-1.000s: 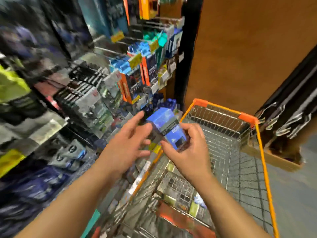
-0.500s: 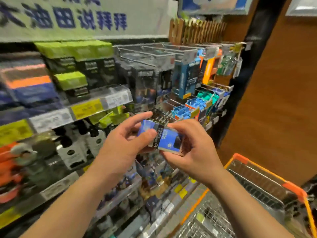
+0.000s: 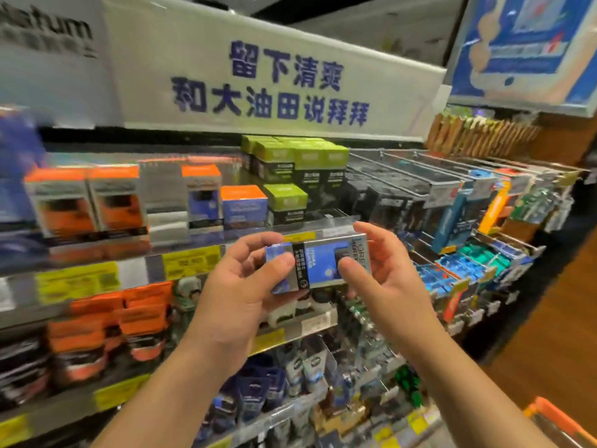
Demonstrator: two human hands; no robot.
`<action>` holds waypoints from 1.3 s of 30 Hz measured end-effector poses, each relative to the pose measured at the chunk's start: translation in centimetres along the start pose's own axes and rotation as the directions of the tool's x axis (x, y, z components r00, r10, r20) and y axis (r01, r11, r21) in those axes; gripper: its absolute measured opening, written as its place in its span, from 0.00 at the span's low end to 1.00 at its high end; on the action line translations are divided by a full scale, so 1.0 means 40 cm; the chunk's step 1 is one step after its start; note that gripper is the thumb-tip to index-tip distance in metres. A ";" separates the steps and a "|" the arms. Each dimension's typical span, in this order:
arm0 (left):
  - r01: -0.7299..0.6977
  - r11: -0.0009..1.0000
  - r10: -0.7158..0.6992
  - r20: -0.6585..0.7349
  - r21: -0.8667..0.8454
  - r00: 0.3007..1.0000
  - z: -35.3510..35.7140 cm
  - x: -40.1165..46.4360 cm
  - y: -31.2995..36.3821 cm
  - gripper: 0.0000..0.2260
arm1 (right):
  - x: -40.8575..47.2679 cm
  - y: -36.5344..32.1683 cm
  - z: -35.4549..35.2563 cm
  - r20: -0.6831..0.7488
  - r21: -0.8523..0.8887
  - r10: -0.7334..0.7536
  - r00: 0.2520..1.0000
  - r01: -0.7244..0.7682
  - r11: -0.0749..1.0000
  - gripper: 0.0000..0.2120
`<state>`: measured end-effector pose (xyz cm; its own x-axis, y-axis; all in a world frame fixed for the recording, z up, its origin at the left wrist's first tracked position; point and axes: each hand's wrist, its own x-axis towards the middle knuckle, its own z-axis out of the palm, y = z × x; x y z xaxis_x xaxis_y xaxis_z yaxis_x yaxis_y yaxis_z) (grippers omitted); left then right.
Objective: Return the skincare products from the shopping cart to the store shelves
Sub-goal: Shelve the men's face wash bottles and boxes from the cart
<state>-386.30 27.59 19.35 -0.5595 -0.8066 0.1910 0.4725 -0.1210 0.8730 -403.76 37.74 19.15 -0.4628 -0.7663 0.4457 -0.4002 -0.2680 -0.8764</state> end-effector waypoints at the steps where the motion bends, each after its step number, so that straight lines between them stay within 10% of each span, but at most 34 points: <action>1: -0.007 1.000 0.007 -0.015 -0.015 1.000 -0.012 0.000 0.012 0.16 | 0.017 -0.014 0.019 0.011 0.011 -0.007 1.000 0.007 1.000 0.28; 10: -0.097 0.990 0.084 -0.119 -0.104 0.989 -0.123 0.005 0.110 0.18 | 0.153 -0.147 0.151 0.208 -0.028 -0.045 0.977 0.052 0.998 0.23; 16: -0.235 0.961 0.259 -0.180 0.145 0.949 -0.199 0.011 0.179 0.20 | 0.263 -0.255 0.230 0.305 0.007 -0.183 0.934 0.190 0.982 0.24; 21: -0.455 0.696 0.641 -0.195 0.556 0.742 -0.268 0.004 0.254 0.12 | 0.358 -0.345 0.290 0.344 0.014 -0.308 0.887 0.324 0.946 0.21; 26: -0.365 0.237 0.795 0.036 0.900 0.606 -0.323 0.037 0.303 0.13 | 0.436 -0.373 0.334 0.459 -0.175 -0.317 0.830 0.434 0.883 0.27; 39: -0.142 0.058 0.593 0.081 0.988 0.801 -0.316 0.074 0.271 0.22 | 0.487 -0.353 0.380 0.577 -0.391 -0.215 0.788 0.497 0.774 0.23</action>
<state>-374.24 16.58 23.70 -0.2229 -0.6710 0.7071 -0.5659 0.6797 0.4666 -395.11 17.70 37.44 0.1773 -0.8831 0.4345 -0.8495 -0.3603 -0.3855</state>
